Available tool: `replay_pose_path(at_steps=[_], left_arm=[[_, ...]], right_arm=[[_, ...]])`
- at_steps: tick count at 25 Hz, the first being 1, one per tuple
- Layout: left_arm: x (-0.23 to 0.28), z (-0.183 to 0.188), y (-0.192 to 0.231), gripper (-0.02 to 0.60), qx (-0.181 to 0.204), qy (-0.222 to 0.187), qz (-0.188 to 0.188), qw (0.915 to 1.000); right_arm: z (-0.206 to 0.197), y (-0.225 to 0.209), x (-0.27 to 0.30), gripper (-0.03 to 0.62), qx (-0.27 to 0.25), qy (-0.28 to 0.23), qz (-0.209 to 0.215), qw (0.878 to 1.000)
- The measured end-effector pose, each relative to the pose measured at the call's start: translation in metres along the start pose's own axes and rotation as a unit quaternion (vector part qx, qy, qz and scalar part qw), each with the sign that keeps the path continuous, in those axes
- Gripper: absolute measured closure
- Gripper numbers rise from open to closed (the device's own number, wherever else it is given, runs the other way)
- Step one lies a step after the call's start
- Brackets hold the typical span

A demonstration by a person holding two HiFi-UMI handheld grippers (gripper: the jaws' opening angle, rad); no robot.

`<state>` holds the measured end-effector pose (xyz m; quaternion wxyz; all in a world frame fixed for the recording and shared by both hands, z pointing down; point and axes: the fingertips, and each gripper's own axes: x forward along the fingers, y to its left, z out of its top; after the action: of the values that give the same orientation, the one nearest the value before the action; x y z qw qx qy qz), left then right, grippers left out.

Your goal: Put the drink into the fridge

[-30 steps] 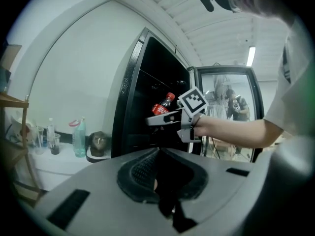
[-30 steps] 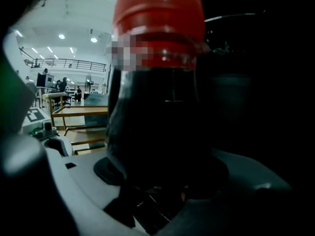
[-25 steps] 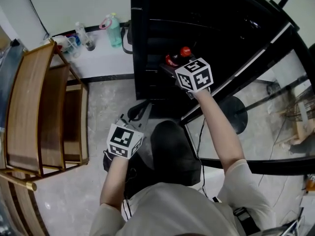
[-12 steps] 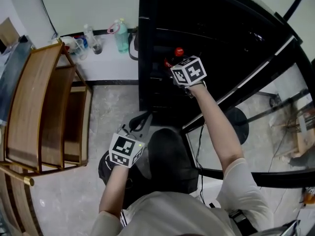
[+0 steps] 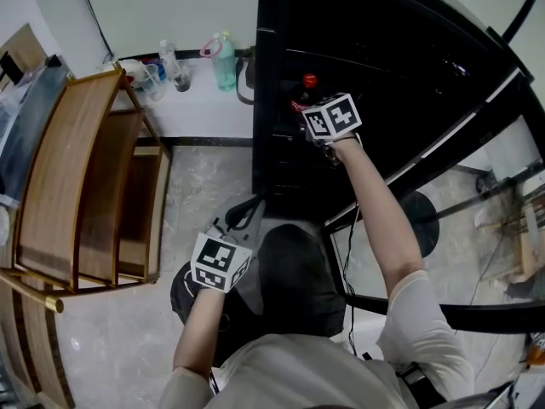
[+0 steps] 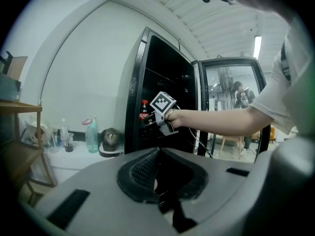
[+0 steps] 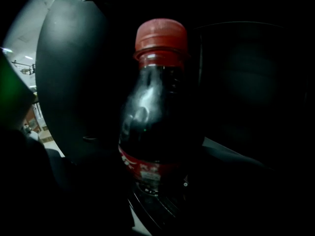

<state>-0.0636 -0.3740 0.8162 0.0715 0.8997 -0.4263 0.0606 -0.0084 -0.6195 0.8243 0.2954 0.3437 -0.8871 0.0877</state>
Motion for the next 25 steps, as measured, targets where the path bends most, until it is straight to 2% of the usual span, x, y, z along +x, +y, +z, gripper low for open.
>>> replay_pose_path(at_steps=[5,10,16,21,25], left_arm=[[-0.008,0.001,0.005,0.572,0.004,-0.001,0.006,1.0000],[-0.016,0.006,0.005,0.572,0.007,-0.009,0.007,0.9999],[-0.024,0.010,-0.004,0.572,0.009,-0.012,-0.001,0.9999],[-0.026,0.014,-0.009,0.572,0.020,-0.012,-0.013,0.9996],[-0.028,0.023,-0.015,0.572,0.022,-0.021,-0.025,0.9992]], right_arm=[[0.006,0.000,0.000,0.275,0.000,-0.024,-0.007,1.000],[0.007,-0.004,-0.011,0.217,-0.006,-0.037,-0.032,0.999],[0.005,-0.001,-0.043,0.212,-0.005,-0.065,-0.050,0.997],[0.005,0.012,-0.068,0.230,-0.004,-0.082,-0.058,0.995],[0.010,0.030,-0.098,0.287,-0.006,-0.108,-0.062,0.992]])
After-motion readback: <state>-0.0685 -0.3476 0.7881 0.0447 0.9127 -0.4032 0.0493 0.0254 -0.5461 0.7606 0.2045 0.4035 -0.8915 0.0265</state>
